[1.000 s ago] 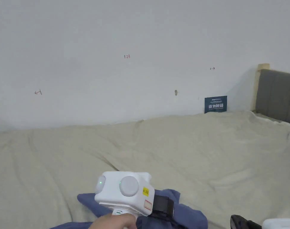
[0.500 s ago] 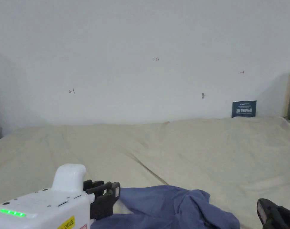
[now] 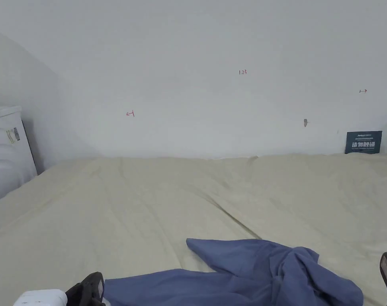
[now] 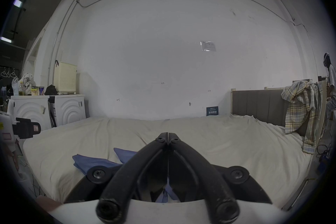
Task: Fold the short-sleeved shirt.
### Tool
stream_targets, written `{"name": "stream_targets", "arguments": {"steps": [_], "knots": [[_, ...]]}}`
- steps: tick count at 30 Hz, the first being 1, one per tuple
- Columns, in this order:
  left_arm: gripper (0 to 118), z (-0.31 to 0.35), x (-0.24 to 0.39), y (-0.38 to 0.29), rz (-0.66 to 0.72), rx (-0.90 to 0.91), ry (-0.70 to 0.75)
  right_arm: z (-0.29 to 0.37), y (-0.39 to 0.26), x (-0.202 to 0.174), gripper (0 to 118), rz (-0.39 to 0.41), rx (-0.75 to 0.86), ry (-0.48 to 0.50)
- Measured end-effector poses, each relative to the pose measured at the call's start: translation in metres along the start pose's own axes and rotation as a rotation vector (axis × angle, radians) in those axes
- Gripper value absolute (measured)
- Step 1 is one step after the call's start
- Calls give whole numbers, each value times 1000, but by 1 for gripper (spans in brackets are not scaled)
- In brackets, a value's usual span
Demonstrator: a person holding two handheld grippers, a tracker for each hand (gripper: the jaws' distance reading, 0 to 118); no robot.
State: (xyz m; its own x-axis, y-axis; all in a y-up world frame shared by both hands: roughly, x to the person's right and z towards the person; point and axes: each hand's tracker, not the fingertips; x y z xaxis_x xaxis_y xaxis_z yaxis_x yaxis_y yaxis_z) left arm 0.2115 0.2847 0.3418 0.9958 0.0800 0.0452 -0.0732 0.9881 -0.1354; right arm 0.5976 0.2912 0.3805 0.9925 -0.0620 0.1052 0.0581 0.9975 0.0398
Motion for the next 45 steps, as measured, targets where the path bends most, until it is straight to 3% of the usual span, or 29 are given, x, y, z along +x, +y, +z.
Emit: {"name": "stream_targets", "arguments": {"steps": [3, 6, 10, 13, 14, 15, 16, 17, 18, 19, 24, 26, 27, 29, 30, 31, 32, 34, 37, 40, 41, 42, 43, 45], "knots": [[0, -24, -15, 16, 85, -96, -23, -4, 1, 0, 0, 0, -26, 12], [0, -97, -44, 40, 190, -392, -114, -14, 1, 1, 0, -9, -117, 60], [0, -202, -67, 43, 19, -683, -86, -23, -4, -3, 0, -5, -161, 84], [1, -263, -85, 18, 142, -884, -59, -31, -11, -9, 0, 21, -192, 108], [11, -280, -90, 7, 174, -926, -30, -34, -14, -10, 0, 29, -205, 115], [36, -293, -94, -2, 201, -963, -20, -37, -17, -12, 0, 35, -217, 122], [90, -304, -97, -13, 196, -973, 0, -40, -20, -13, 0, 40, -230, 128], [118, -314, -98, -22, 194, -993, 22, -44, -23, -13, 0, 43, -240, 130], [115, -324, -98, -32, 174, -1016, 50, -47, -26, -14, 0, 46, -251, 132], [113, -330, -100, -35, 158, -925, 53, -50, -30, -14, 0, 47, -261, 134], [110, -346, -101, -59, 126, -1045, 50, -66, -43, -14, 0, 48, -321, 140], [81, -332, -94, -57, 29, -971, 22, -73, -48, -16, 0, 47, -345, 141], [81, -324, -89, -56, -52, -952, 7, -74, -50, -16, 0, 45, -352, 143], [70, -315, -81, -55, -174, -934, -31, -78, -54, -18, 0, 39, -361, 150], [50, -306, -80, -51, -168, -933, -89, -80, -55, -19, 0, 36, -364, 154], [9, -299, -78, -50, -124, -938, -145, -81, -56, -20, 0, 33, -364, 159], [6, -295, -74, -49, -142, -925, -125, -82, -57, -21, 0, 30, -364, 164], [6, -288, -73, -50, -68, -960, -218, -85, -56, -24, 0, 31, -358, 182], [6, -278, -72, -44, -91, -853, -128, -102, -40, -27, 0, 69, -324, 233], [6, -269, -80, -33, 19, -766, -139, -150, -7, -26, 0, 64, -337, 291], [6, -266, -82, -31, 51, -756, -144, -179, 3, -28, 0, 59, -457, 300], [6, -264, -83, -30, 81, -748, -151, -219, 8, -28, 0, 40, -645, 368], [6, -263, -84, -31, 104, -743, -155, -256, 9, -26, 0, -20, -764, 417], [6, -259, -83, -36, 102, -745, -156, -317, -2, -24, 0, -129, -898, 398]]}}
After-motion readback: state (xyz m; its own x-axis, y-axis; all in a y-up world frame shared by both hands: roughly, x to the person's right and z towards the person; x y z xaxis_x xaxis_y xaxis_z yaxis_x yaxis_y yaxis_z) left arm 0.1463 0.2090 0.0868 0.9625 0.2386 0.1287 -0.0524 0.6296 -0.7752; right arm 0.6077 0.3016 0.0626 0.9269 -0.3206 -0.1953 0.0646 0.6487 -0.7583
